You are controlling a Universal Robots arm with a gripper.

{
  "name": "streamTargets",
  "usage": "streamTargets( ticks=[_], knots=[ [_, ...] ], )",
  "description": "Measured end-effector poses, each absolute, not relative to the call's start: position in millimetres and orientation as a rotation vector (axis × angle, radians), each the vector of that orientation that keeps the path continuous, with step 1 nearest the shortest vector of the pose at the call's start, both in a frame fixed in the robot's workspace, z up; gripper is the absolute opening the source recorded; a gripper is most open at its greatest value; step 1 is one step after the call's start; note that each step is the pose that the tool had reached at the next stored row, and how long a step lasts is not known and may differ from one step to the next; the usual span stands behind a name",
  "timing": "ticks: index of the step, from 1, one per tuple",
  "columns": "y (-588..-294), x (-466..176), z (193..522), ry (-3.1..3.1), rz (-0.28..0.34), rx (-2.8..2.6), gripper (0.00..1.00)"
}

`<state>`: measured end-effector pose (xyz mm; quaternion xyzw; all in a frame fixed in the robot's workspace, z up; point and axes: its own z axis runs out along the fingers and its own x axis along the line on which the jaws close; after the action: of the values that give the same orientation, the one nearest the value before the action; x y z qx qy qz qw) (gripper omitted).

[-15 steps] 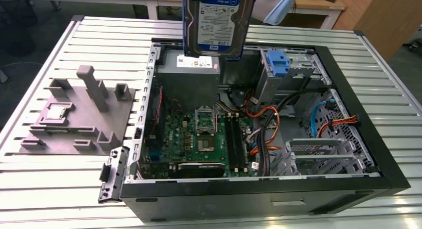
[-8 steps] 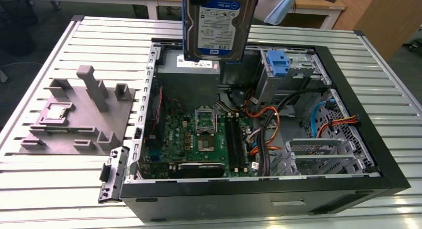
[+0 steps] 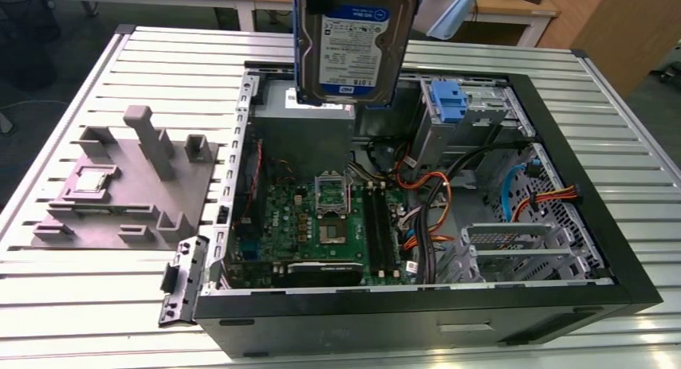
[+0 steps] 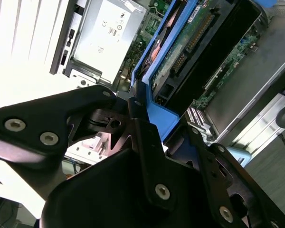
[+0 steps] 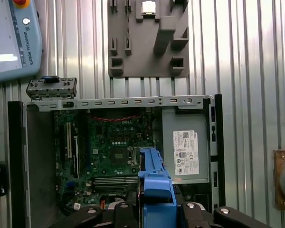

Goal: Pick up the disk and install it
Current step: 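Pick up the disk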

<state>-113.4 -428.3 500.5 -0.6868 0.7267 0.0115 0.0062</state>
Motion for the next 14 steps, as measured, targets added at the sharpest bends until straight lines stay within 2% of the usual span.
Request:
streamTargets(
  ticks=[14],
  knots=[
    [-430,-97,500,2.274,0.035,-2.149,0.36]
  ],
)
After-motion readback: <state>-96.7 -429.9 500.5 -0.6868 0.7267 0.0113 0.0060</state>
